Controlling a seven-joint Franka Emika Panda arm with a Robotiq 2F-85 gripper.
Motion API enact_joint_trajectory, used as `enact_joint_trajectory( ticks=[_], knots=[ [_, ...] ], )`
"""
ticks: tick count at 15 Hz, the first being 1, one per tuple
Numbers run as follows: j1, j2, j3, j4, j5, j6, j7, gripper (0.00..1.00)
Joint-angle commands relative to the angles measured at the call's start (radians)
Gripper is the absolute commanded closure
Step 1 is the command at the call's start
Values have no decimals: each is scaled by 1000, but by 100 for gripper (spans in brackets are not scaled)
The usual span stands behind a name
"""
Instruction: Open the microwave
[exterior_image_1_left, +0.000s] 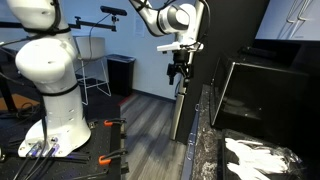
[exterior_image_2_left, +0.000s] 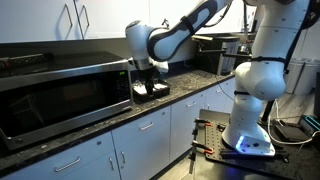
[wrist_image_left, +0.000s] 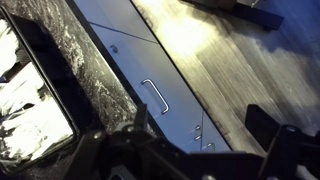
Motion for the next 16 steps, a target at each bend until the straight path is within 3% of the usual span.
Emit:
enact_joint_trajectory(
  ticks=[1,6,8,9,14,15,16],
  knots=[
    [-1,162,25,84,-110,48,78,0],
    [40,362,10,243,-252,6,138,0],
    [51,404,9,291,-241,-19,107,0],
    [42,362,4,222,-228,39,111,0],
    [61,404,-8,253,-266,31,134,0],
    [66,408,-12,250,-289,37,141,24],
    [73,415,-12,254,-307,31,149,26]
  ],
)
